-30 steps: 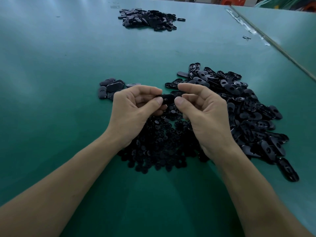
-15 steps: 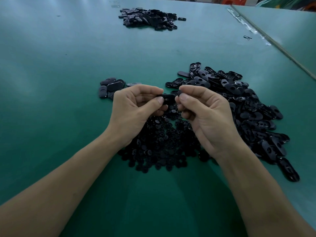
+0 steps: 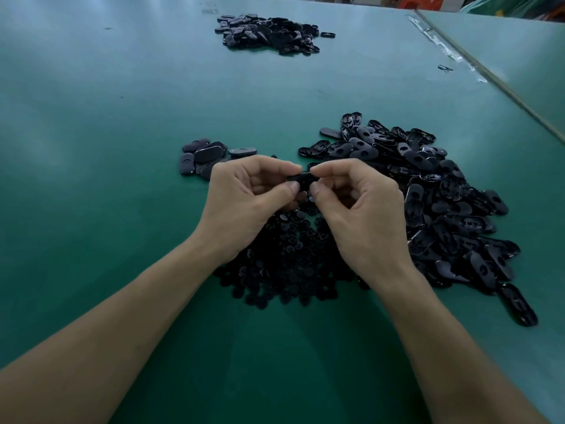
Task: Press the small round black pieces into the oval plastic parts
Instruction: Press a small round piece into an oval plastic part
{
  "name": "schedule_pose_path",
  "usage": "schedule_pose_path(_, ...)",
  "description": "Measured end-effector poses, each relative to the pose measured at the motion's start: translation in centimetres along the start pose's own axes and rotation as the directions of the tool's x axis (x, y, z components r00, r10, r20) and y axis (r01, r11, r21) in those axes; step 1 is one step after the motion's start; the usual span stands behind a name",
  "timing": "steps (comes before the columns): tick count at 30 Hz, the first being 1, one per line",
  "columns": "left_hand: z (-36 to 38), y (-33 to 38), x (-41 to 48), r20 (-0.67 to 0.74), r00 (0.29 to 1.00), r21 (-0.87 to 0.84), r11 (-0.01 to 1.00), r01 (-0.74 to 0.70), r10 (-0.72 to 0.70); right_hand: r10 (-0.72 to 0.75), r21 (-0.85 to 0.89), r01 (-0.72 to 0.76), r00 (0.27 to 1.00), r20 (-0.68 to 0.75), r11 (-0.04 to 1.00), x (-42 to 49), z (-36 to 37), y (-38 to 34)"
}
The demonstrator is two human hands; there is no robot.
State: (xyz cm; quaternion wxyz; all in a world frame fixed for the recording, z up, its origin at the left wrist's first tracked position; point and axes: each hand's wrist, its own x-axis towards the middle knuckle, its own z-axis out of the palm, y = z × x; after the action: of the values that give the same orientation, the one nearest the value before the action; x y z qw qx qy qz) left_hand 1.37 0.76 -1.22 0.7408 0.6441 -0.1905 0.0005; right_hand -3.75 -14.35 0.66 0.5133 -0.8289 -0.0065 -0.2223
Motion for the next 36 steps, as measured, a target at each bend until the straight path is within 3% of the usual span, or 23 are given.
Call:
schedule_pose_path(14, 0.27, 0.25, -0.14, 0.015, 1.0, 0.193, 0.981, -0.021, 0.019, -0.072, -0.204, 0.087, 0.994, 0.08, 0.975, 0.22, -0.35, -0.29)
schedule_pose_path(36, 0.22, 0.3, -0.13, 0.07, 0.997, 0.27, 0.962, -0.031, 0.013, -0.049, -0.234, 0.056, 0.998, 0.036, 0.971, -0.09, -0.04, -0.78)
